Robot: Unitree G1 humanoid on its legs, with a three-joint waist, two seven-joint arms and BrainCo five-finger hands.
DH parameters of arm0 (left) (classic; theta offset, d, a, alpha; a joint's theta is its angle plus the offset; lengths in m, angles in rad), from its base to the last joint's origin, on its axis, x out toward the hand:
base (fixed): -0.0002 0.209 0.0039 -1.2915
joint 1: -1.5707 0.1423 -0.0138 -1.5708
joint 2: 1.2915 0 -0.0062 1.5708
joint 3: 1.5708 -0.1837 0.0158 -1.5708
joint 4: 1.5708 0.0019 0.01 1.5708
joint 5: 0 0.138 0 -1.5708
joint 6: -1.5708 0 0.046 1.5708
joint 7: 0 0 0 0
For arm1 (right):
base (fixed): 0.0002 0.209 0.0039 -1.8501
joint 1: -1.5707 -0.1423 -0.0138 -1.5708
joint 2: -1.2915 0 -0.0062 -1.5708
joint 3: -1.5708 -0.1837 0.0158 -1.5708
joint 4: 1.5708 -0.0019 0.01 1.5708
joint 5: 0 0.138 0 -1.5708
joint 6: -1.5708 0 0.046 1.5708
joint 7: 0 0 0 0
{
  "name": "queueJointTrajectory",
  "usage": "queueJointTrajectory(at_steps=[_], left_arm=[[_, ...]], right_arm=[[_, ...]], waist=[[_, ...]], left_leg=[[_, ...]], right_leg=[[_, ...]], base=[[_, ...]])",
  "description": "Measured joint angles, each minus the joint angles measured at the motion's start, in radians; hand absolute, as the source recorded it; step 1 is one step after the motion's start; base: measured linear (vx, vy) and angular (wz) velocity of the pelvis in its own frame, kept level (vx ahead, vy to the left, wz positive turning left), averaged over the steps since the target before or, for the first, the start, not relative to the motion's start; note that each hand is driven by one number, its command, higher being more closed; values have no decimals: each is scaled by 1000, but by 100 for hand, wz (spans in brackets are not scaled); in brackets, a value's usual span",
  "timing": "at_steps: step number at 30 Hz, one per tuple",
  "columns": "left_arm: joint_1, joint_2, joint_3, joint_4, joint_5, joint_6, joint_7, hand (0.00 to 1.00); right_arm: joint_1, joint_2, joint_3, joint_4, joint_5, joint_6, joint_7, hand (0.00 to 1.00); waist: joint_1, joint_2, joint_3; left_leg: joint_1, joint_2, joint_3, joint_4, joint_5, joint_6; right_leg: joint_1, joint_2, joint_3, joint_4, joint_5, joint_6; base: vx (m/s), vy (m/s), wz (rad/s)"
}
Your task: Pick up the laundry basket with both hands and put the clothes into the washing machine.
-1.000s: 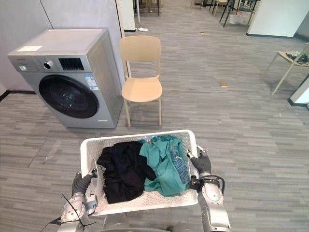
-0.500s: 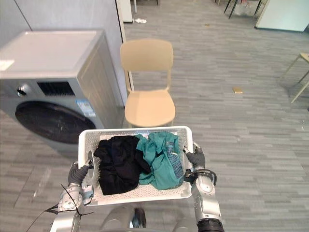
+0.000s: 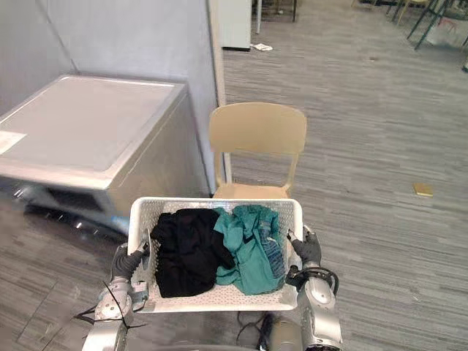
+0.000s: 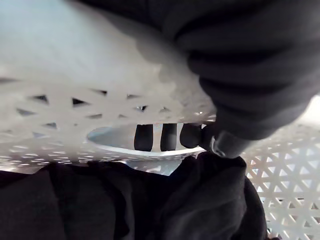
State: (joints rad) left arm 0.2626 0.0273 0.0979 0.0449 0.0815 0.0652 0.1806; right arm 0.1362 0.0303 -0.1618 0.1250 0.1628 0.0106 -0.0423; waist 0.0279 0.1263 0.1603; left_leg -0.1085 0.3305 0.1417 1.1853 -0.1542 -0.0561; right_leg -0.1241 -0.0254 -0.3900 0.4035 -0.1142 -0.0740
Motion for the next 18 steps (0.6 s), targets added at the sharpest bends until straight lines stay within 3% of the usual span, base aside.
queueJointTrajectory(at_steps=[2,3,5,6,7,8,9,11,12,15,18], left_arm=[[-2,-1,-17,1,1,1,-6,100],[-7,-6,-20,1,1,1,-9,100],[-20,-15,-21,1,2,1,-17,100],[-25,-15,-25,1,3,1,-19,100],[-29,-16,-33,4,6,1,-19,100],[-30,-19,-54,7,12,1,-15,100],[-50,-2,-62,39,14,1,-15,100],[-82,10,-81,66,21,3,-26,100],[-87,16,-88,66,22,3,-26,100],[-114,16,-88,89,22,3,-23,100],[-188,17,-89,140,22,3,-23,100]], right_arm=[[13,3,-23,-7,0,-2,0,100],[19,1,-30,-18,1,-5,0,100],[17,-4,-43,-21,1,-7,0,100],[13,-7,-51,-17,1,-6,0,100],[15,-10,-62,-16,1,-6,0,100],[25,-9,-76,-20,0,-5,0,100],[26,11,-92,-4,0,-3,-1,100],[37,33,-128,7,0,-2,-1,100],[25,34,-139,13,-3,1,-1,100],[5,35,-149,26,-10,8,-1,100],[-45,34,-181,53,-10,8,-1,100]], waist=[[1,-42,17],[5,-71,21],[16,-79,24],[17,-74,23],[19,-65,20],[33,-39,14],[34,-71,11],[12,-113,10],[19,-127,17],[17,-141,27],[15,-151,77]], left_leg=[[-85,19,47,-25,-67,27],[-123,17,86,-155,-101,28],[-160,15,104,-396,-102,22],[-167,6,106,-516,-90,16],[-153,-3,104,-649,-16,15],[-139,-3,100,-730,94,8],[-127,-26,110,-719,81,9],[-110,-89,131,-768,73,23],[-113,-97,159,-771,70,29],[-144,-102,178,-766,61,41],[-203,-80,181,-749,53,40]], right_leg=[[97,2,15,-88,1,2],[139,-7,30,-131,3,4],[165,-12,43,-147,3,5],[171,-13,45,-142,-1,11],[176,-12,57,-129,-15,39],[192,-5,71,-114,-49,92],[201,-37,80,-110,-75,122],[189,-92,88,-122,-64,139],[181,-106,95,-133,-55,152],[149,-116,96,-148,-43,171],[93,-106,102,-146,-42,171]], base=[[536,-62,-43],[396,-19,-37],[437,71,-58],[385,146,-70],[442,264,-77],[356,215,-58],[388,241,-27],[252,188,6],[179,156,-17],[74,58,-20],[-24,-19,-13]])
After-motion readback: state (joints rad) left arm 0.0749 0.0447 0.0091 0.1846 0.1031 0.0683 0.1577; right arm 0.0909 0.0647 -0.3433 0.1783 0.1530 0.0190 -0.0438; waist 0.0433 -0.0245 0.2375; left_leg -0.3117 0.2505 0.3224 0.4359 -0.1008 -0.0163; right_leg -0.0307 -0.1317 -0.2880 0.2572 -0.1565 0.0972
